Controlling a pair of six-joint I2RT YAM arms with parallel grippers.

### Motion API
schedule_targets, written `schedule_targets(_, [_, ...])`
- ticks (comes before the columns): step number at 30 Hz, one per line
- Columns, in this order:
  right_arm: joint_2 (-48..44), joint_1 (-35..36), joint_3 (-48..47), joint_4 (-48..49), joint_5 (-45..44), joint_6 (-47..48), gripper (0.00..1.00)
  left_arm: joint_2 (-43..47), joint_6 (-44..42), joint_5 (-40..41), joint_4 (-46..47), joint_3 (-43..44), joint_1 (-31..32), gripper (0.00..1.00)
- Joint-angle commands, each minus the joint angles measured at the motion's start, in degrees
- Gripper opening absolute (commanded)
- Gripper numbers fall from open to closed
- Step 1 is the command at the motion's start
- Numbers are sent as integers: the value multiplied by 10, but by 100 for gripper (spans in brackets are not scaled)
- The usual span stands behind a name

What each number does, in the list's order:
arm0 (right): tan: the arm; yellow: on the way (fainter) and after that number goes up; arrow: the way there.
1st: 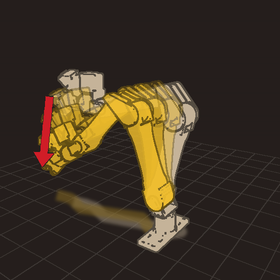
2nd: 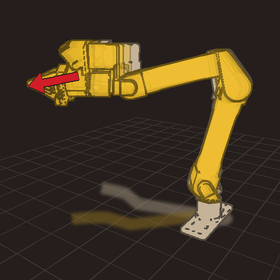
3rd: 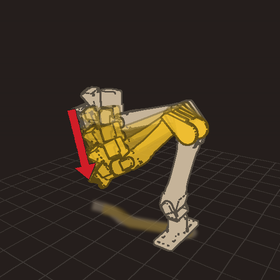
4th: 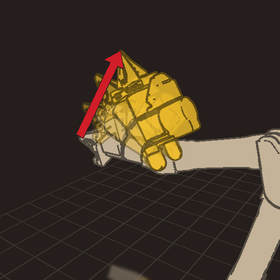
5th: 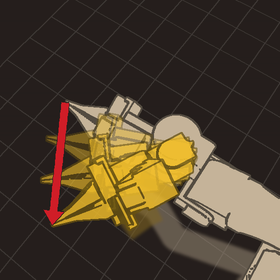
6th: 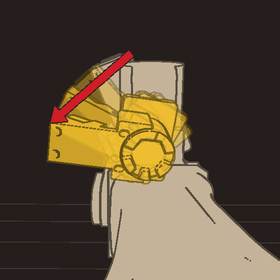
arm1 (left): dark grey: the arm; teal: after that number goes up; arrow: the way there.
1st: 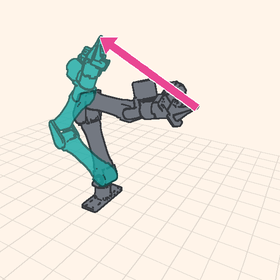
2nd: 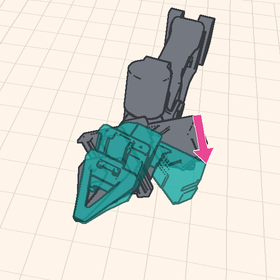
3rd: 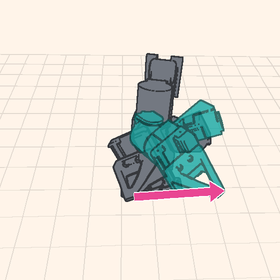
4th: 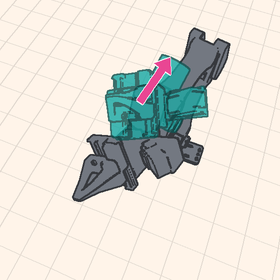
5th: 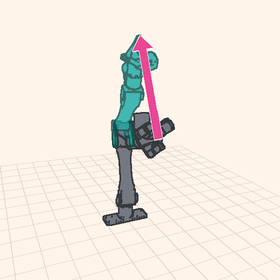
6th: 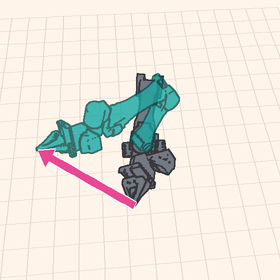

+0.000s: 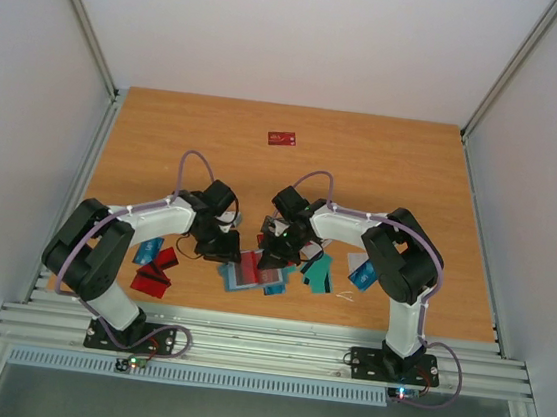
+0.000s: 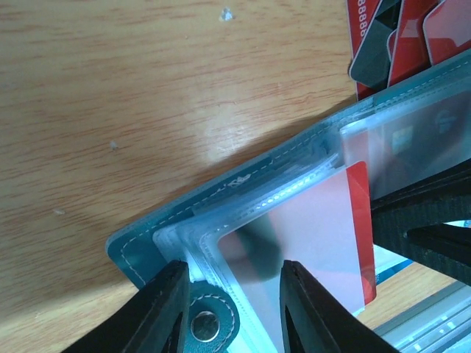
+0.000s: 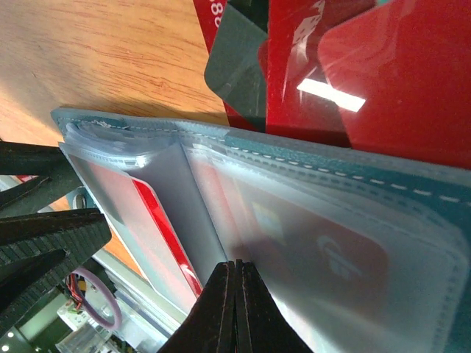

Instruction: Put the credit cards into the card holder

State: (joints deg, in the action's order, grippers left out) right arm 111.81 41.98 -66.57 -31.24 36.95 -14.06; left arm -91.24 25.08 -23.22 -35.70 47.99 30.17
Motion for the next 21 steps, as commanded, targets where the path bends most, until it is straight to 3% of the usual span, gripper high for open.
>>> schedule_targets(1, [23,-3,9,-17,-24,-4,1,6,-2,-19,24,2,-1,36])
schedule_targets(21, [26,-2,14,-13,-23,-3,1,-16,3,-44,24,28,-1,37])
